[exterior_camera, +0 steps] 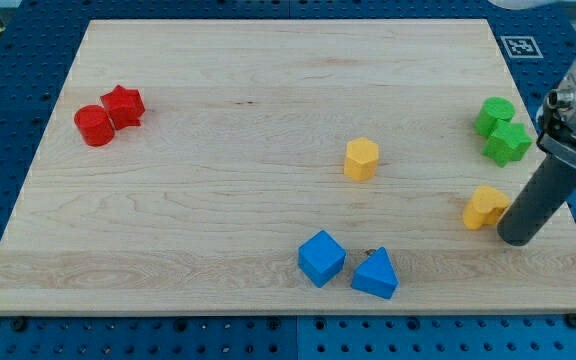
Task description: Slide the yellow heart to to the bottom left of the green star
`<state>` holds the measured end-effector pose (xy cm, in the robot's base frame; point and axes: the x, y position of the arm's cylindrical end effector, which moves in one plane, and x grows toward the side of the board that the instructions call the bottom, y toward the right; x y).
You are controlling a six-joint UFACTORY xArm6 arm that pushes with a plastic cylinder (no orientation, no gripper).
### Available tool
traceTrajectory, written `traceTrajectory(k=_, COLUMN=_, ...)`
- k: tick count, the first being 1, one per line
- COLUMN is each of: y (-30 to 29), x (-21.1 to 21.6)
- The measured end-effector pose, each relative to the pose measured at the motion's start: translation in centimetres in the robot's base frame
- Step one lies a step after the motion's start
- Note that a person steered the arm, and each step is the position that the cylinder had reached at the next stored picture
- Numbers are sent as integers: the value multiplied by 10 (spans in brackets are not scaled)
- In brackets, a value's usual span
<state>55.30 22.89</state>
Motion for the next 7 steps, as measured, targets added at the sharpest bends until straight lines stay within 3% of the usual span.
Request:
traceTrajectory(k=2, y=-31, x=-15)
traceTrajectory(k=7, y=-25, x=-15)
